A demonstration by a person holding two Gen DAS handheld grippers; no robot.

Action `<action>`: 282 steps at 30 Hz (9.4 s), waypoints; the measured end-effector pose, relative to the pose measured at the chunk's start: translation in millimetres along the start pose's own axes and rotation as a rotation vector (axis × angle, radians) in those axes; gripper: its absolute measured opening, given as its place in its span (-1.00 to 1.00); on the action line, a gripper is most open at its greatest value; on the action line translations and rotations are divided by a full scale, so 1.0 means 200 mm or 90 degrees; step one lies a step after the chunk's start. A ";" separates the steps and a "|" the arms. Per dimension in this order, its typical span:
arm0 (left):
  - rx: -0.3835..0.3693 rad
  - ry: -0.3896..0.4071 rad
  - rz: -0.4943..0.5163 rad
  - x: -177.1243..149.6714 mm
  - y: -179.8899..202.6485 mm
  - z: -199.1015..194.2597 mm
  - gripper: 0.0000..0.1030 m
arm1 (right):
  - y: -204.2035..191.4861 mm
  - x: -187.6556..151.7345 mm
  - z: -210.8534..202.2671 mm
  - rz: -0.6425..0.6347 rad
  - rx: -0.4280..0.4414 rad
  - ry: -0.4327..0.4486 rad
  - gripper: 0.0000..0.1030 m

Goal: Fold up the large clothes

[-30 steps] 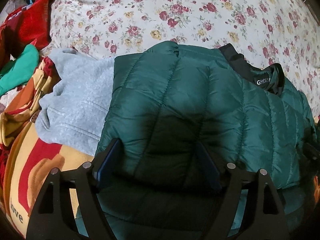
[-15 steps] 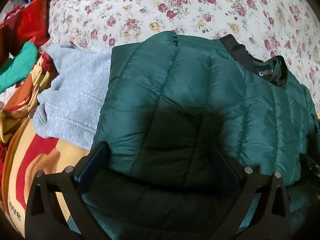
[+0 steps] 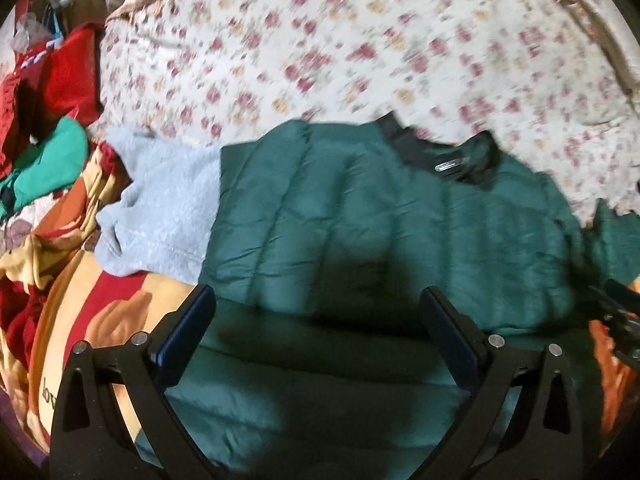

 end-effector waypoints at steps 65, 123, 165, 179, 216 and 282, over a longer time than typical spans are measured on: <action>-0.076 -0.010 -0.002 -0.01 0.28 -0.07 0.98 | 1.29 0.11 -0.10 0.187 -0.254 0.026 0.59; -0.008 -0.003 -0.034 -0.05 0.02 -0.09 0.98 | 0.76 0.31 -0.31 0.114 0.093 0.101 -0.76; -0.021 -0.004 -0.137 -0.07 -0.33 -0.07 0.98 | -0.56 0.12 0.45 -0.055 0.268 -0.131 -0.29; -0.062 0.002 -0.135 0.00 -0.17 -0.07 0.98 | -0.22 0.15 -0.11 -0.072 0.264 -0.031 -0.02; -0.012 -0.029 -0.097 0.14 -0.29 0.29 -0.73 | 0.10 0.25 0.36 0.007 0.128 -0.062 0.40; 0.058 -0.031 0.009 0.14 -0.11 0.45 0.50 | 0.17 0.28 0.49 -0.014 0.017 -0.045 0.46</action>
Point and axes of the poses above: each gripper's, at about its wrist camera, not at the fingertips, and z roughly the way its jaws point, y to its right, x to its top, the point moved 2 cm from there along z, roughly the way its jaws point, and after that the axes turned 6 degrees about z, right-handed, at the moved point
